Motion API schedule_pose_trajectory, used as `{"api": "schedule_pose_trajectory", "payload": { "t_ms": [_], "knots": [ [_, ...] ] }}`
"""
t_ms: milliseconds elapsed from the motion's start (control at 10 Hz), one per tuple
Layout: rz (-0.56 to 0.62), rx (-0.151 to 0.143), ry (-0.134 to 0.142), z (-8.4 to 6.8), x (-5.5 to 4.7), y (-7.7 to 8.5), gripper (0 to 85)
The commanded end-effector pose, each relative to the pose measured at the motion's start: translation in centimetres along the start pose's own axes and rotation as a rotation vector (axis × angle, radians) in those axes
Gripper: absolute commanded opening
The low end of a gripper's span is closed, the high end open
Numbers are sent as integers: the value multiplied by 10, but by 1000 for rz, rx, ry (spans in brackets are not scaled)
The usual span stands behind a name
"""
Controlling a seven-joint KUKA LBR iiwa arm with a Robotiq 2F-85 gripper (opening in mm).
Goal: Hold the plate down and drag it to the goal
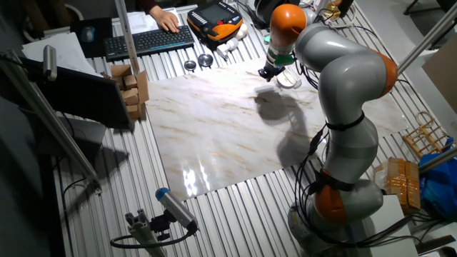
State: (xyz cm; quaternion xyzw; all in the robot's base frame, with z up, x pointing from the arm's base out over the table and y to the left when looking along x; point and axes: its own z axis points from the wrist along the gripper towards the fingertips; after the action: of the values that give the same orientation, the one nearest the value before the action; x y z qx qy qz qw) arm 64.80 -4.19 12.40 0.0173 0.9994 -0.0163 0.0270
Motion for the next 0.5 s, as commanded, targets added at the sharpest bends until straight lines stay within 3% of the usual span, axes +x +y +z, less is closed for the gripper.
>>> {"api": "schedule_pose_trajectory", "payload": {
  "t_ms": [0,400],
  "knots": [
    [6,-3,-8,-1,1,0,0],
    [19,-18,-1,-2,1,2,0]
  ]
}}
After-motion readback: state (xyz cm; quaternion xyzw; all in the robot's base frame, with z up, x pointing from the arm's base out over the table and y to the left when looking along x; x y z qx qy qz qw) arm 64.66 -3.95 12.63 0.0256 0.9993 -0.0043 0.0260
